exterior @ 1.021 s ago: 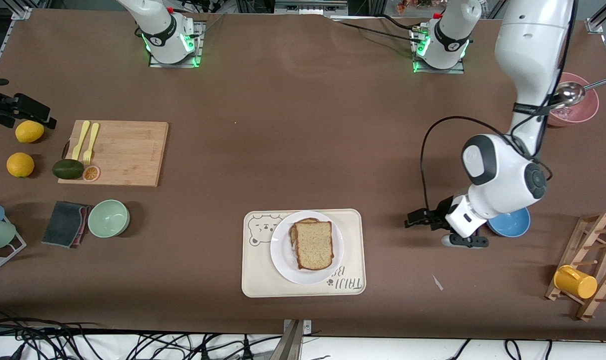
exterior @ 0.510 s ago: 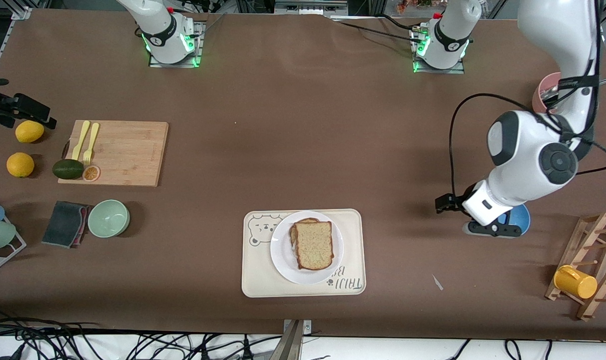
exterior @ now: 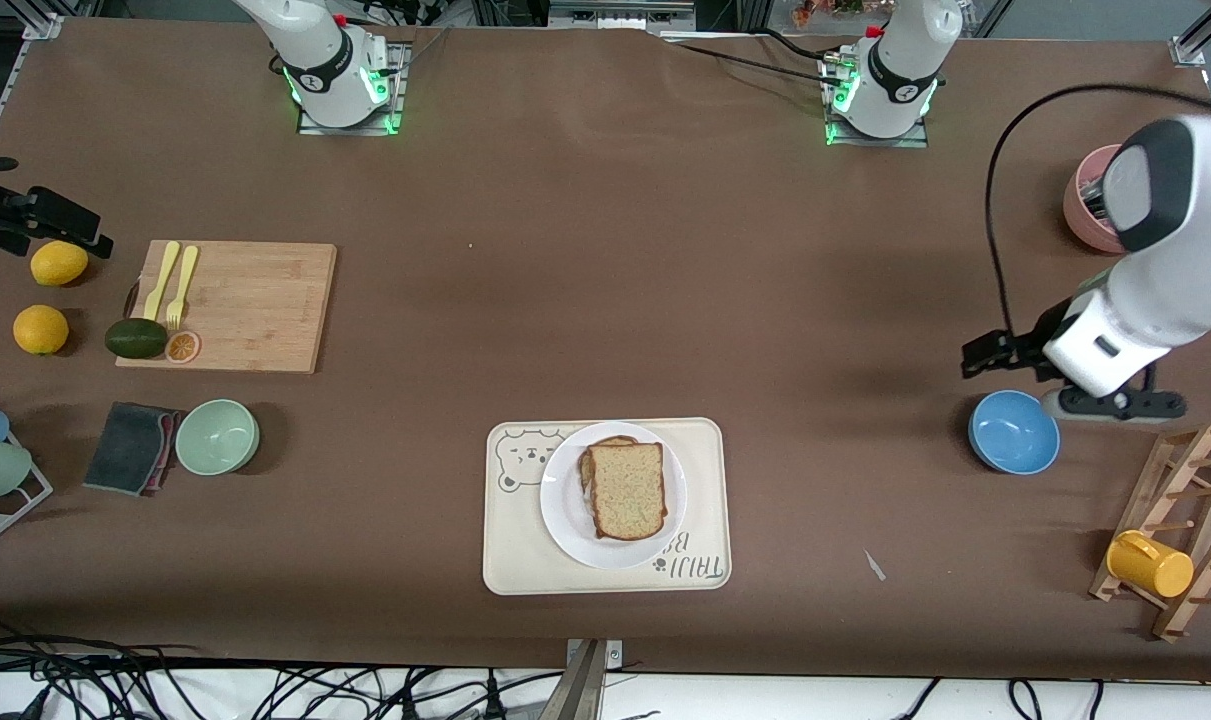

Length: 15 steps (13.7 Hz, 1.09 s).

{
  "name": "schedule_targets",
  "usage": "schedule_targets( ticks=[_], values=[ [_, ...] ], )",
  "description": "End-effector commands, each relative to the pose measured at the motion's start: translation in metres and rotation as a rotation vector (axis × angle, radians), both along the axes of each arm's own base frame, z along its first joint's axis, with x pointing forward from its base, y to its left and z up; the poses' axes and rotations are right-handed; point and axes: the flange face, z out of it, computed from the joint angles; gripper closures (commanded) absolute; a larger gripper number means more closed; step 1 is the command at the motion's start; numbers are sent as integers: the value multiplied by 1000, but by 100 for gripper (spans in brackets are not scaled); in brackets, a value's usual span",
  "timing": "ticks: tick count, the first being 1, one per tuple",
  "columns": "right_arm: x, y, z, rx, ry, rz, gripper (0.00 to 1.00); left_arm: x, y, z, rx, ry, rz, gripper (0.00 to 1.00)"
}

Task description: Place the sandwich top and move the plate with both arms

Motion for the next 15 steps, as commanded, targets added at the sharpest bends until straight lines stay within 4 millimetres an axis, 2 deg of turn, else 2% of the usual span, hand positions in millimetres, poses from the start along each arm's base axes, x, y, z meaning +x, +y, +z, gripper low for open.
schedule_targets(
  ticks=[1,4,6,7,15],
  values=[
    [0,0,5,15,-16,4,0,-14,11,39,37,-21,17,0],
    [0,1,5,17,-13,4,0,-24,11,69,37,37,11,0],
    [0,1,5,17,-13,4,0,-39,13,102,33,0,16,0],
    [0,1,5,17,-11,4,0,-46,13,113,32,-10,18,0],
    [0,0,5,16,-13,10,0,-68,14,125,56,48,12,0]
  ],
)
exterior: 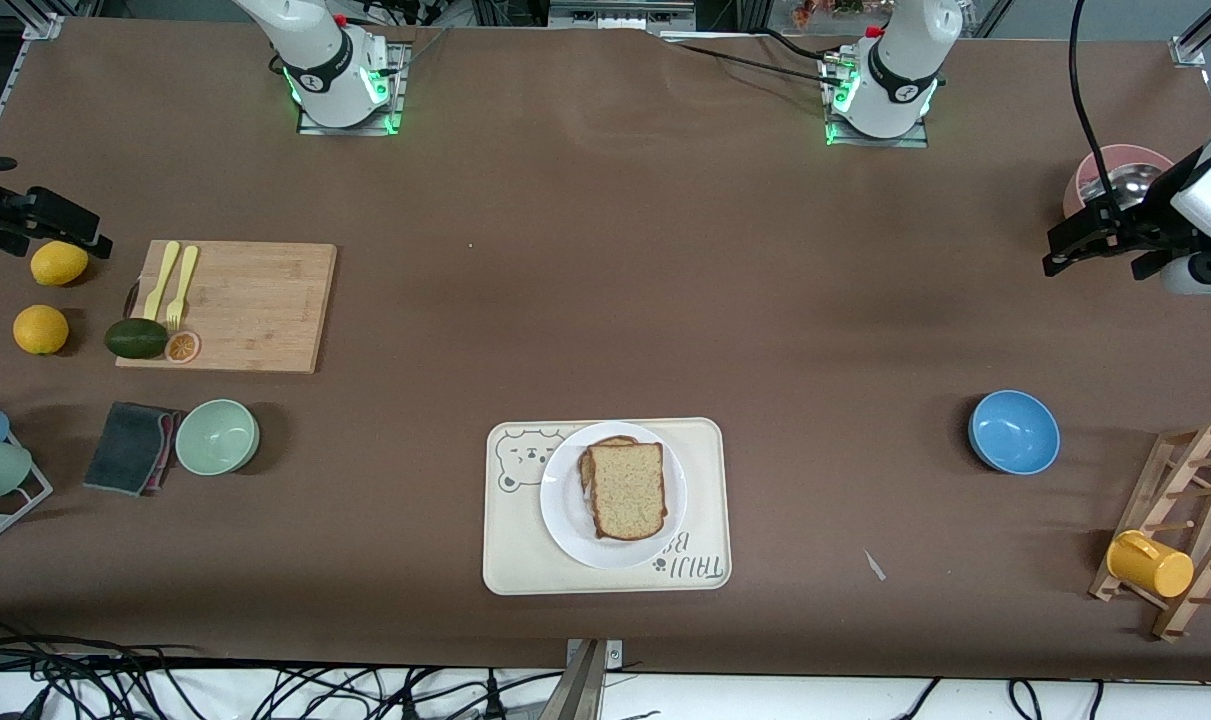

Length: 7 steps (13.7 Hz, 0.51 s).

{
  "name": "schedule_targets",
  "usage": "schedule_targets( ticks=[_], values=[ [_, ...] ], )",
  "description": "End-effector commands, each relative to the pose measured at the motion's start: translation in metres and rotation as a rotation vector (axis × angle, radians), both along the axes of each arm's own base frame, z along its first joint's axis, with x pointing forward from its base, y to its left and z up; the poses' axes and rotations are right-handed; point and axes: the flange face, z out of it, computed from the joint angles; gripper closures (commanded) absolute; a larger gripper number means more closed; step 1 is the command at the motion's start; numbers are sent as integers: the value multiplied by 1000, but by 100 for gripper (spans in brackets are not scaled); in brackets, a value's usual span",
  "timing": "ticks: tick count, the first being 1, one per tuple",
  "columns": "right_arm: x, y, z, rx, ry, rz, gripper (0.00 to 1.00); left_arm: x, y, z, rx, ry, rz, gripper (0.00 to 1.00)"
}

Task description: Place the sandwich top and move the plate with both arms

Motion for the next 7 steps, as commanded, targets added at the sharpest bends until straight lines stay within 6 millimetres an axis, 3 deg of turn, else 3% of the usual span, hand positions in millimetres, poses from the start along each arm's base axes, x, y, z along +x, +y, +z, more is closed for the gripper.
schedule_targets(
  ticks=[1,7],
  values=[
    [0,0,5,13,-12,11,0,-12,1,11,40,3,6,0],
    [0,0,5,8,-13,12,0,-12,-1,9,36,6,6,0]
  ],
)
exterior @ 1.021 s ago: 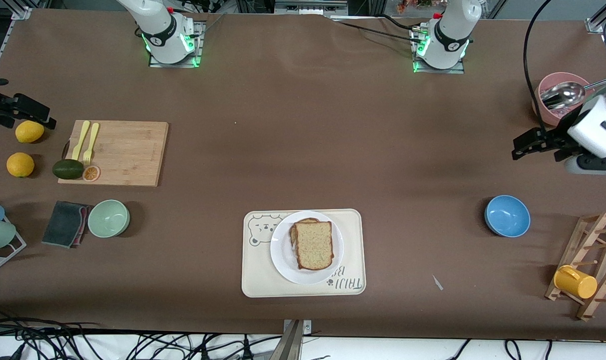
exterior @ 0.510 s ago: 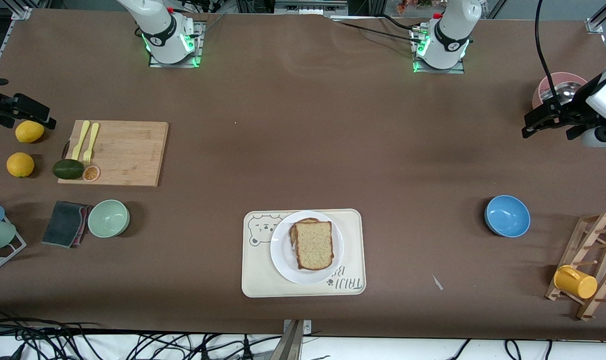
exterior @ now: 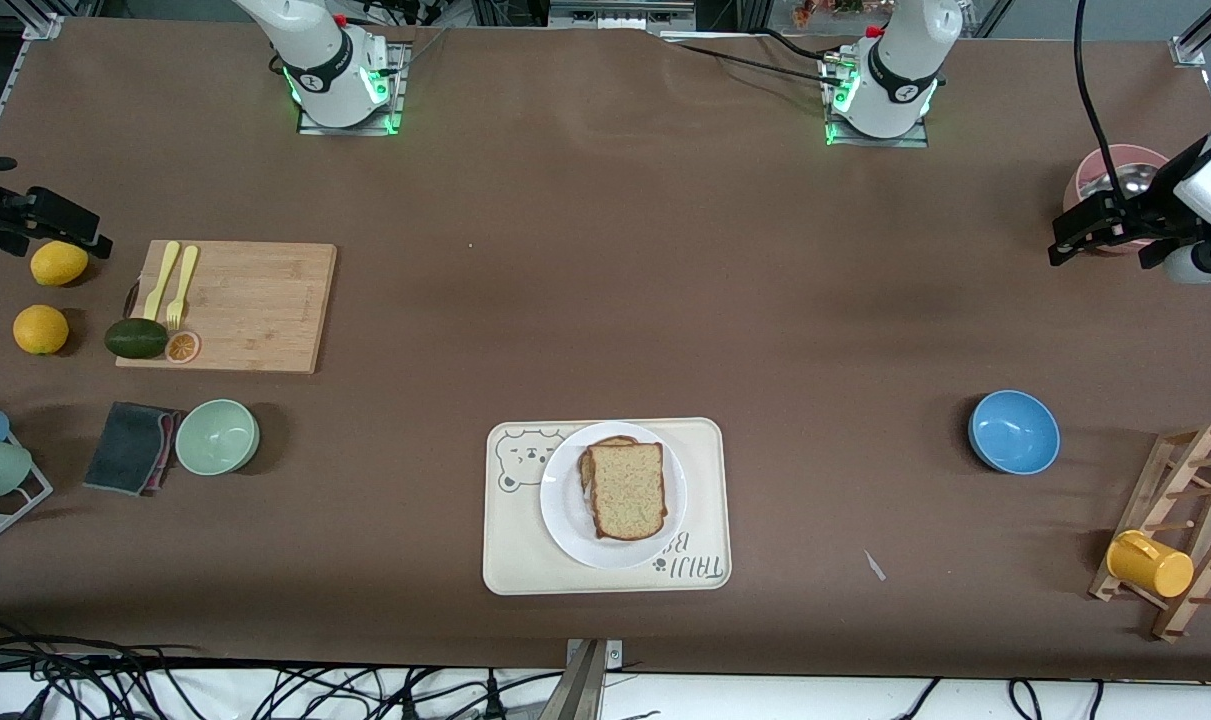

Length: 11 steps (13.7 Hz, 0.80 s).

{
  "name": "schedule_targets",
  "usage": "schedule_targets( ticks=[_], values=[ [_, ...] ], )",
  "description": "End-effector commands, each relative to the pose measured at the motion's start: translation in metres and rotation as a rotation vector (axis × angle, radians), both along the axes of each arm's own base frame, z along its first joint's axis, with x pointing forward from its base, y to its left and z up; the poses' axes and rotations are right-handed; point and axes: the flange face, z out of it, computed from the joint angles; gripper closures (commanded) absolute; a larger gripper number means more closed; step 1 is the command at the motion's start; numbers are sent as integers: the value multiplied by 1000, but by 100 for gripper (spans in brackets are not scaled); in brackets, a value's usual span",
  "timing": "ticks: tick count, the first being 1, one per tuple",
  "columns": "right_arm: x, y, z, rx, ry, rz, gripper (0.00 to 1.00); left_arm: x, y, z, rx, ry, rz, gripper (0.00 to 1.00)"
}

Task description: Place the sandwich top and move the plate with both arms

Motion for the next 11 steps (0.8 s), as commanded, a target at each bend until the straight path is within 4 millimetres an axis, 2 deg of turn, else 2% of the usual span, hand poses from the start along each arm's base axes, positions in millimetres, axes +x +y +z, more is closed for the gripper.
schedule_targets(
  ticks=[1,11],
  values=[
    [0,0,5,8,-13,12,0,-6,0,3,30,2,10,0],
    [0,-1,5,2,-12,12,0,-5,1,3,22,0,13,0]
  ],
)
